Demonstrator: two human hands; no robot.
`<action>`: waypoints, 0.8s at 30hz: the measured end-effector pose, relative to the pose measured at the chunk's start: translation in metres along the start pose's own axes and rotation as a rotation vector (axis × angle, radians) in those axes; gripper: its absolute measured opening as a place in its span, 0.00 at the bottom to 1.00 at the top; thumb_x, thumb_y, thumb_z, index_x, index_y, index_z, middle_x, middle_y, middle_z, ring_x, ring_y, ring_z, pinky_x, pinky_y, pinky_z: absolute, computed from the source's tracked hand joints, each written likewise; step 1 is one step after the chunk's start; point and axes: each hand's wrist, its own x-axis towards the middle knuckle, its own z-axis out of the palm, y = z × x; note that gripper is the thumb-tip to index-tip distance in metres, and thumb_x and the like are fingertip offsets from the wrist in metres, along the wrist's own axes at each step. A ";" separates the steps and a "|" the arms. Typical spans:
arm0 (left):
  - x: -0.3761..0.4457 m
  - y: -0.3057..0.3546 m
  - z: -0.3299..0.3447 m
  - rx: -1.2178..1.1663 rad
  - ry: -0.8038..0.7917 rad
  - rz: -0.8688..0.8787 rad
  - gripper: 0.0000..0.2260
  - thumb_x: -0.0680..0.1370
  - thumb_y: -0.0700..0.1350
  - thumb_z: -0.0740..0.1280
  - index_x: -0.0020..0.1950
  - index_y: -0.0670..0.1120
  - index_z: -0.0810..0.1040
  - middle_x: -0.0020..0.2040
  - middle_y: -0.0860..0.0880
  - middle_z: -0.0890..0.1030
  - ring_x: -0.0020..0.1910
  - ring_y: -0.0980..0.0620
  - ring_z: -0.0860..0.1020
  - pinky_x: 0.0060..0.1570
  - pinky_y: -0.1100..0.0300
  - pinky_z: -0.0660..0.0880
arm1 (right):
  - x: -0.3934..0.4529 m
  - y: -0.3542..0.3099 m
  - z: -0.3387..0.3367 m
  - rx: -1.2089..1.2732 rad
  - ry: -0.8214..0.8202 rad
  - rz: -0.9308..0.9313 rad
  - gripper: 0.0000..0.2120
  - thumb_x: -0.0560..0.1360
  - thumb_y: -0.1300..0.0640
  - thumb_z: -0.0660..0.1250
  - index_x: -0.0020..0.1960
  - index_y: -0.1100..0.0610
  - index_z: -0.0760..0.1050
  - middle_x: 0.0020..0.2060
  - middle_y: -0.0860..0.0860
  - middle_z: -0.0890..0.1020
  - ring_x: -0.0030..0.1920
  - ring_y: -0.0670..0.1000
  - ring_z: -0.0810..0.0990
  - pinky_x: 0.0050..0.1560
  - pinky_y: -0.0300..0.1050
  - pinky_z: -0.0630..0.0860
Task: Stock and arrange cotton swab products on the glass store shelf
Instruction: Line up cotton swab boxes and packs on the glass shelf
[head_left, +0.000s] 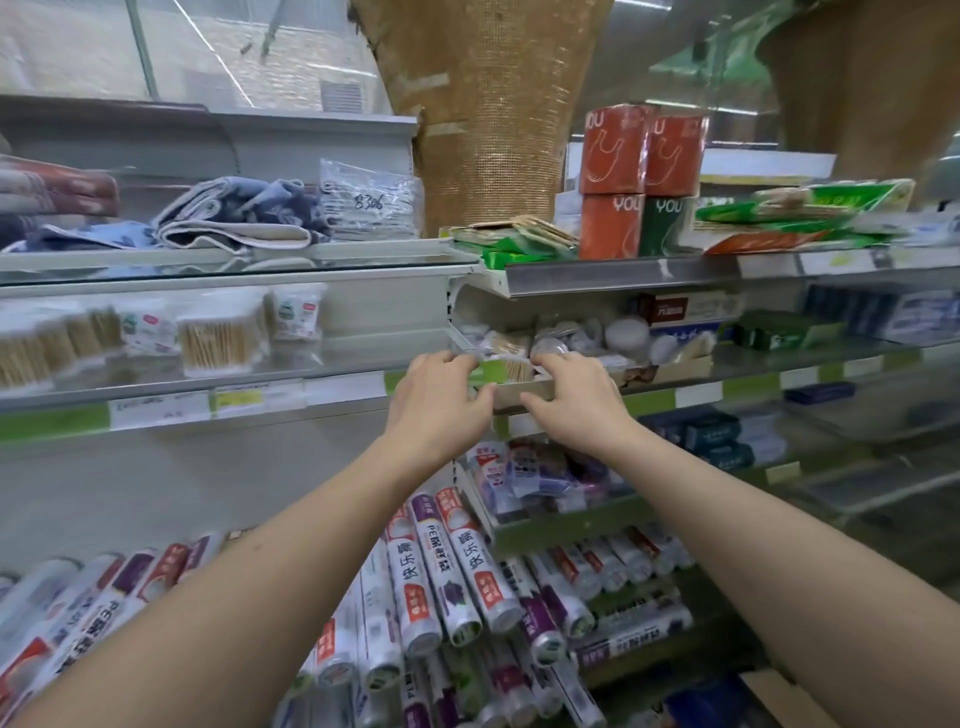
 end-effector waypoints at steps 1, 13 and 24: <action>0.004 0.006 0.005 -0.007 0.004 0.002 0.21 0.80 0.56 0.63 0.69 0.47 0.77 0.64 0.45 0.80 0.66 0.43 0.73 0.62 0.48 0.73 | 0.004 0.007 -0.002 -0.005 -0.002 -0.001 0.27 0.77 0.44 0.65 0.73 0.51 0.69 0.67 0.54 0.74 0.69 0.58 0.69 0.68 0.56 0.68; 0.076 0.081 0.064 0.045 -0.053 -0.075 0.16 0.76 0.53 0.64 0.57 0.45 0.81 0.53 0.40 0.83 0.56 0.38 0.78 0.50 0.50 0.77 | 0.068 0.105 -0.040 -0.046 -0.156 0.063 0.24 0.70 0.58 0.68 0.66 0.51 0.76 0.56 0.56 0.81 0.57 0.59 0.79 0.55 0.54 0.80; 0.145 0.095 0.116 0.126 -0.168 -0.262 0.24 0.76 0.61 0.64 0.69 0.53 0.77 0.63 0.43 0.81 0.59 0.41 0.79 0.56 0.54 0.76 | 0.128 0.148 -0.049 -0.147 -0.392 -0.179 0.30 0.71 0.57 0.76 0.71 0.46 0.73 0.68 0.48 0.77 0.66 0.52 0.76 0.62 0.41 0.74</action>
